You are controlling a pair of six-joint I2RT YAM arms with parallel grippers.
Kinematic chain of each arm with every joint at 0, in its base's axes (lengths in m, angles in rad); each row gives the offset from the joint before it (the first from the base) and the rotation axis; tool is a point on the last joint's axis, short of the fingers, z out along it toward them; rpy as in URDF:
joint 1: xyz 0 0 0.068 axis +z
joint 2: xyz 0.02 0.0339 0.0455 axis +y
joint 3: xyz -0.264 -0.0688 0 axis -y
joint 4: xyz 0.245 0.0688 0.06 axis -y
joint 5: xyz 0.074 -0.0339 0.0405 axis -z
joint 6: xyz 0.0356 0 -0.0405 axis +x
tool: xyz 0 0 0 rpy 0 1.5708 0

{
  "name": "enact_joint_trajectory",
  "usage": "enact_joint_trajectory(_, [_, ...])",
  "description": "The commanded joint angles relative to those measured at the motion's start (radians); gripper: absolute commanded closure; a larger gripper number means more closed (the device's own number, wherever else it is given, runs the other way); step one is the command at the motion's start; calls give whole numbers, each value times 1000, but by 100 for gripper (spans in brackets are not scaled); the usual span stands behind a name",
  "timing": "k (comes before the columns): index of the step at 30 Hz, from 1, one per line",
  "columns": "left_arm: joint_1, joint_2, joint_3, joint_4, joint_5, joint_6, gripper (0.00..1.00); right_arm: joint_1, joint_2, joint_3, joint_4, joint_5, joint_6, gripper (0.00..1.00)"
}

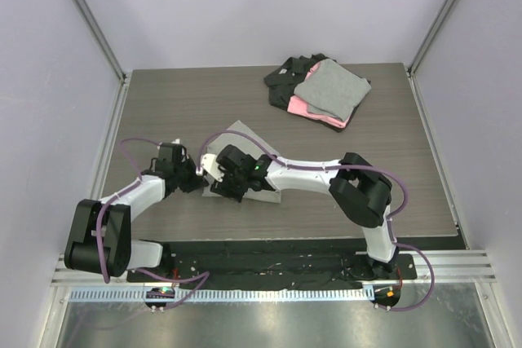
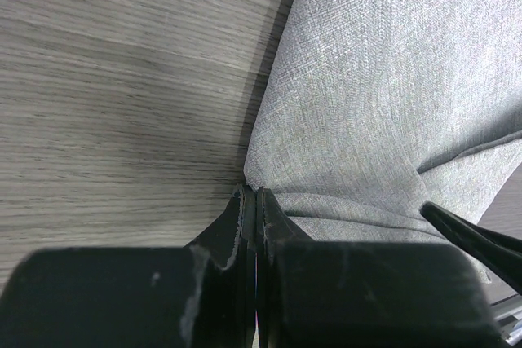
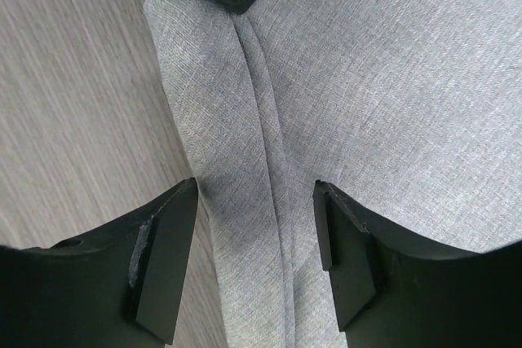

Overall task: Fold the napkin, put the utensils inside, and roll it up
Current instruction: Roll the napkin with the utensil

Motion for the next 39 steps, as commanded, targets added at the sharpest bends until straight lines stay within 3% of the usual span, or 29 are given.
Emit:
enact_joint_trajectory(1, [0, 4, 39, -21, -21, 26, 100, 2, 29, 12, 36, 6, -23, 34])
enact_joint_trajectory(9, [2, 12, 46, -25, -23, 29, 100, -14, 67, 15, 17, -43, -7, 39])
enact_joint_trajectory(13, [2, 7, 48, -18, -13, 31, 100, -42, 85, 36, -38, -93, 12, 63])
enact_joint_trajectory(16, [3, -7, 51, -12, -30, 26, 98, -50, 90, 36, -92, -147, 13, 69])
enact_joint_trajectory(20, [5, -40, 88, -54, -78, 29, 74, -54, 110, 64, -194, -245, 50, 74])
enact_joint_trajectory(21, [3, -51, 89, -71, -90, 28, 63, -57, 114, 70, -211, -263, 59, 74])
enact_joint_trajectory(24, [8, -109, 82, -101, -147, 28, 48, -64, 133, 93, -268, -329, 92, 75])
enact_joint_trajectory(32, [11, -285, -7, -127, -124, -4, 40, -125, 203, 231, -406, -567, 179, 75])
enact_joint_trajectory(35, [11, -327, -49, -116, -92, -29, 34, -157, 231, 262, -415, -685, 208, 76])
enact_joint_trajectory(39, [11, -320, -86, -99, -29, -55, 34, -192, 271, 282, -417, -776, 231, 76])
